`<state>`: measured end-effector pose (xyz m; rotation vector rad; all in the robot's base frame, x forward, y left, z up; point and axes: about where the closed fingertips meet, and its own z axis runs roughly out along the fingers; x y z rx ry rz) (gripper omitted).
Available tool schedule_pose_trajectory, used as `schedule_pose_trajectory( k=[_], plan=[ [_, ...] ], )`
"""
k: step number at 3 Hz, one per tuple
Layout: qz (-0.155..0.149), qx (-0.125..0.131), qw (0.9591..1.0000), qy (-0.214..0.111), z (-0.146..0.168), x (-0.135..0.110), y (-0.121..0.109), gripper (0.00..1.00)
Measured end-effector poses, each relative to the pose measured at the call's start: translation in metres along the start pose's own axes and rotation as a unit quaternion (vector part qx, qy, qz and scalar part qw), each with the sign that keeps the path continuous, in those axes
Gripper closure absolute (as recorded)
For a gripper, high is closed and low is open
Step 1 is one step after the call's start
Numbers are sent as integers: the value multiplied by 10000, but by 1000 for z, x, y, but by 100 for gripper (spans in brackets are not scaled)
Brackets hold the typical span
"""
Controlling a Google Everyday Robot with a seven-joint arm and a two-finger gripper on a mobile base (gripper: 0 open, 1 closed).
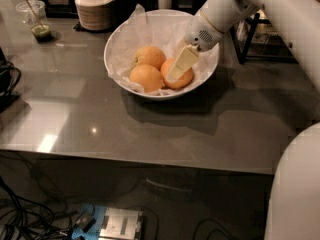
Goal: Pick orange from white bowl
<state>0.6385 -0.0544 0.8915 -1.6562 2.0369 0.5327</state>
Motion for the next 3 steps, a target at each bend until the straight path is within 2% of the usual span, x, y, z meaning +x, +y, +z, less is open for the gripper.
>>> schedule_pose_trajectory(
  k=[1, 2, 3],
  plan=[
    [93, -123, 9999, 18, -1, 9, 0, 0],
    [142, -141, 9998, -45, 3, 12, -1, 0],
    [153, -119, 9998, -105, 6, 13, -3, 8]
  ],
)
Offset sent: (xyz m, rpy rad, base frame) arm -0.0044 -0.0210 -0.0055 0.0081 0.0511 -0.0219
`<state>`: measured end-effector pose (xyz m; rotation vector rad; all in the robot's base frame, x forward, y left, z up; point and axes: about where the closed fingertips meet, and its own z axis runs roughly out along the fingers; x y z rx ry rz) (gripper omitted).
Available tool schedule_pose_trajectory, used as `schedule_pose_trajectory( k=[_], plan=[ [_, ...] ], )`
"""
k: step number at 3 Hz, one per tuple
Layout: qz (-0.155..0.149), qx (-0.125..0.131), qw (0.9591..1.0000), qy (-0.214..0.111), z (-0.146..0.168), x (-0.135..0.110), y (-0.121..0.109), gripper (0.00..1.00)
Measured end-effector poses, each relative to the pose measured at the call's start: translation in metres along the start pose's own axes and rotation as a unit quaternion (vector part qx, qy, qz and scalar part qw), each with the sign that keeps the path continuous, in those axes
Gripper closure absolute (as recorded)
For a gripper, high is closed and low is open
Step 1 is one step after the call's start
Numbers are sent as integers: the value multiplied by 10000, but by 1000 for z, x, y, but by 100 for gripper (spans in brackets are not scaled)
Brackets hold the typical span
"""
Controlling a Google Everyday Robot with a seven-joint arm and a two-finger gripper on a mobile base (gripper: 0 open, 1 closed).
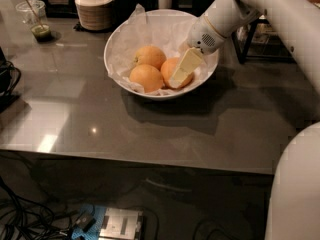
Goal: Pick orange from white bowl
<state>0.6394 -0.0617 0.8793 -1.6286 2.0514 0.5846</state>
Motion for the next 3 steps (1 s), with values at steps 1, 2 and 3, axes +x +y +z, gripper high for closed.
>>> schedule_pose_trajectory(
  k=[1, 2, 3],
  plan=[
    [26, 68, 10000, -58, 3, 1, -2, 15],
    [20, 201, 9998, -69, 6, 0, -3, 23],
    [-10, 380, 9993, 16, 6, 3, -2, 24]
  ],
)
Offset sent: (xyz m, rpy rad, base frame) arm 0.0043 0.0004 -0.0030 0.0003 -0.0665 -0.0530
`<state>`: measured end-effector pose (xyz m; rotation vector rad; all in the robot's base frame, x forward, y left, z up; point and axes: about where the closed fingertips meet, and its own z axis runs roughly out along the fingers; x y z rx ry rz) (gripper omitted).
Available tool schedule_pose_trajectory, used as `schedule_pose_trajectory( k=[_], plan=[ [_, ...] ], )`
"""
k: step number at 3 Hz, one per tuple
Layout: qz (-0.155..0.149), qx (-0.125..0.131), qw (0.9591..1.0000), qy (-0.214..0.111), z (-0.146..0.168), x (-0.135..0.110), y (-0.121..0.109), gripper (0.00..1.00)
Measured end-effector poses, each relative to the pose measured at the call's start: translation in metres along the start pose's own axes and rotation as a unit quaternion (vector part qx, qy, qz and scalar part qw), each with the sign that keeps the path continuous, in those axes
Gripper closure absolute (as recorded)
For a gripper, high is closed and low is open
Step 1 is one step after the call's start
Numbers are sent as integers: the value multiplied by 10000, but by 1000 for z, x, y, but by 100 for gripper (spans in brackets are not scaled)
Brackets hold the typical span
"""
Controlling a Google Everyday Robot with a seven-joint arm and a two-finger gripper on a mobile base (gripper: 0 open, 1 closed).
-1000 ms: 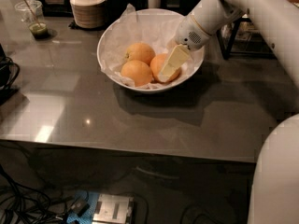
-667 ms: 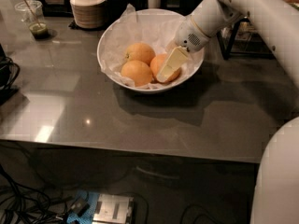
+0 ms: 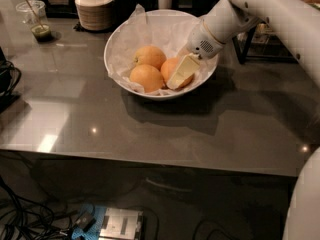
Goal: Pick orange from white bowl
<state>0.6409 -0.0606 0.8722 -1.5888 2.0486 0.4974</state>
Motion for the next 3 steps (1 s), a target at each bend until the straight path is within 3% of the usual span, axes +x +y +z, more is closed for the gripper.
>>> schedule_pose_trajectory(
  k=[2, 3],
  plan=[
    [-294, 353, 9981, 413, 1, 8, 6, 22],
    [-440, 409, 9970, 495, 5, 6, 7, 40]
  ],
)
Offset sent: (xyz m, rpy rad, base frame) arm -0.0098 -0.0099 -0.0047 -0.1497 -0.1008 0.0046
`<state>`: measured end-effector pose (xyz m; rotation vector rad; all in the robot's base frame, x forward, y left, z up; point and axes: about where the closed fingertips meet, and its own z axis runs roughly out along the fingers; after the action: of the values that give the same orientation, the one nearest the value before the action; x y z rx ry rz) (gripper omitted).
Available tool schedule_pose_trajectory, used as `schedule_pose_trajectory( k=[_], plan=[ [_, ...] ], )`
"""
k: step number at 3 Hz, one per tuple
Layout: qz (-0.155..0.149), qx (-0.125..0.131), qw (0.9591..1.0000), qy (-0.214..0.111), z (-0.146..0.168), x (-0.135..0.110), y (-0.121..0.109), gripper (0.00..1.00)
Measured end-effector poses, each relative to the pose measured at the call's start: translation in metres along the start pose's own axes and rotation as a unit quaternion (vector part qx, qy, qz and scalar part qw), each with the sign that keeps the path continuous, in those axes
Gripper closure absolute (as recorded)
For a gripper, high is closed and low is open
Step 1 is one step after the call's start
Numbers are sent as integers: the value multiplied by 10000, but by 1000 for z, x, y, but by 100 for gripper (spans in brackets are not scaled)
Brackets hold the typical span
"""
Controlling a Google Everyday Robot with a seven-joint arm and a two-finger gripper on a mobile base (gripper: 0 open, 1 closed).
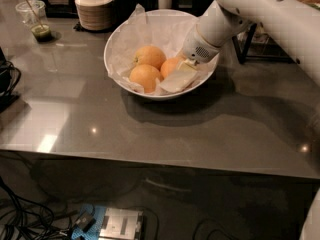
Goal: Pick orange from white bowl
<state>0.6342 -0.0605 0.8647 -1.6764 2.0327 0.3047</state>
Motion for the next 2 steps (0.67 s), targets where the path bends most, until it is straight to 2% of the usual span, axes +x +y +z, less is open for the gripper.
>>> schedule_pose_trajectory(
  k=[2],
  plan=[
    [-79, 57, 10000, 15, 1, -3, 0, 86]
  ],
)
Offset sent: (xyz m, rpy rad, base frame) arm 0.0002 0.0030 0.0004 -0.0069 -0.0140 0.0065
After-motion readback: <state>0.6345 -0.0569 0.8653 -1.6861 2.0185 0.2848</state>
